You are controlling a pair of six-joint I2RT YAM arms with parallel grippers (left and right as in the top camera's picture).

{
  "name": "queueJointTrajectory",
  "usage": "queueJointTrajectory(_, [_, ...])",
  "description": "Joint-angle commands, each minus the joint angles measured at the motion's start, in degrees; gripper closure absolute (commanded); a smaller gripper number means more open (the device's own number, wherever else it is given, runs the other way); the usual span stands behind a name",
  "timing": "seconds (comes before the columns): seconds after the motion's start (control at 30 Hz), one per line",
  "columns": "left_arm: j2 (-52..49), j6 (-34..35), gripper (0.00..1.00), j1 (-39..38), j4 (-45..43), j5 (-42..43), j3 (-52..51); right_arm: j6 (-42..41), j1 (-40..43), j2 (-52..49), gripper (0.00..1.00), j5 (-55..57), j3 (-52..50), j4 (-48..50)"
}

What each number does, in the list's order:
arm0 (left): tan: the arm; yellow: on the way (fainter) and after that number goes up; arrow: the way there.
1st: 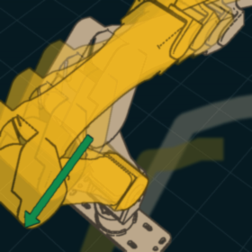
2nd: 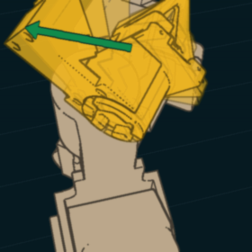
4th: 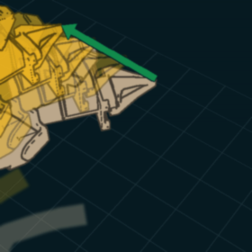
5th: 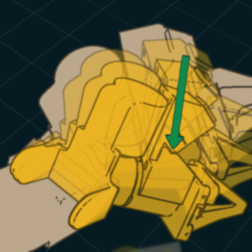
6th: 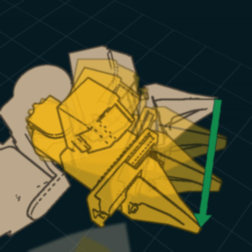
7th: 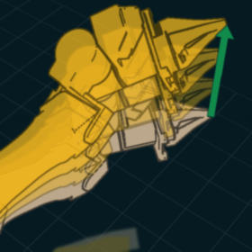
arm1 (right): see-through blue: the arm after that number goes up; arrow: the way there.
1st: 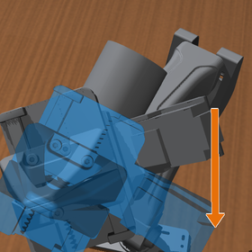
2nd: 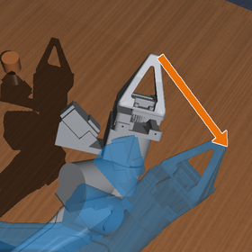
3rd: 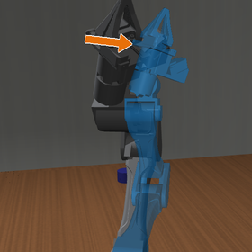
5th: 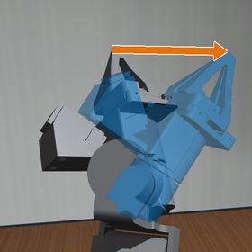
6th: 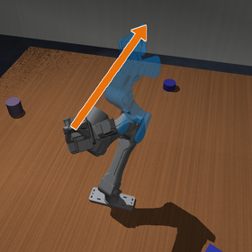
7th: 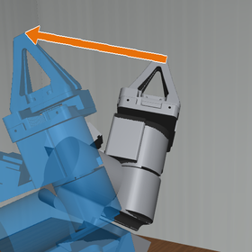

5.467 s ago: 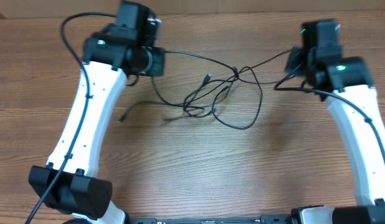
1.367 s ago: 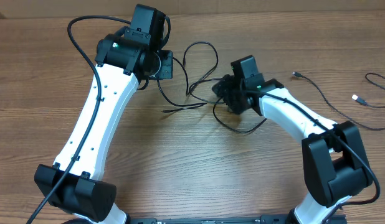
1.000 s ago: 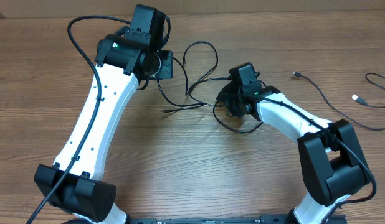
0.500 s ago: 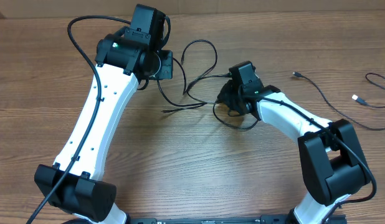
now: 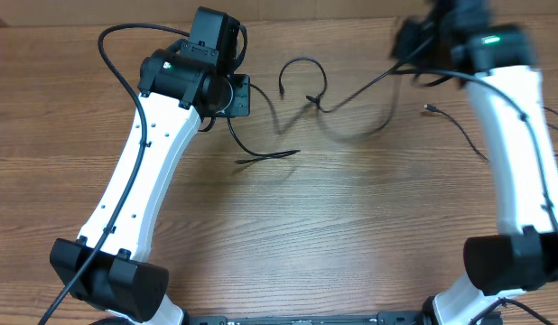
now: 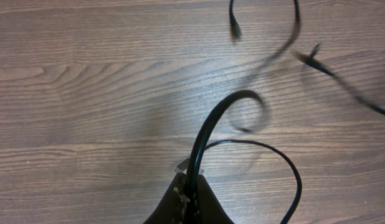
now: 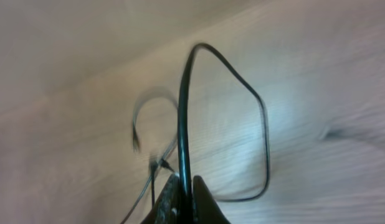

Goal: Untangle cables
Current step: 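Drag the second cable to the right with the right gripper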

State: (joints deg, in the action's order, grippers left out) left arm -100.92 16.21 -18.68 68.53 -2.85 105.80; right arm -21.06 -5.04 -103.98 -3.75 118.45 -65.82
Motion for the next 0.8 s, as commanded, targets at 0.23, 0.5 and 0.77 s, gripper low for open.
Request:
queueJointTrajectory(0.23, [-0.22,1.66,0.96,-0.11,-1.29,-1.16,-0.33,5.07,11.87,2.19,0.96,1.22,13.94,-5.92])
queueJointTrajectory(0.5, [-0.22,1.86,0.96,-0.11,-1.16,-0.9,-0.33,5.03,20.76,-0.57,0.96,12.92,13.77,-12.79])
queueJointTrajectory(0.77, [-0.22,1.88,0.96,-0.13,-1.05,-0.24,-0.33,2.78,31.39,-3.65,0.96,14.6,12.15,-12.26])
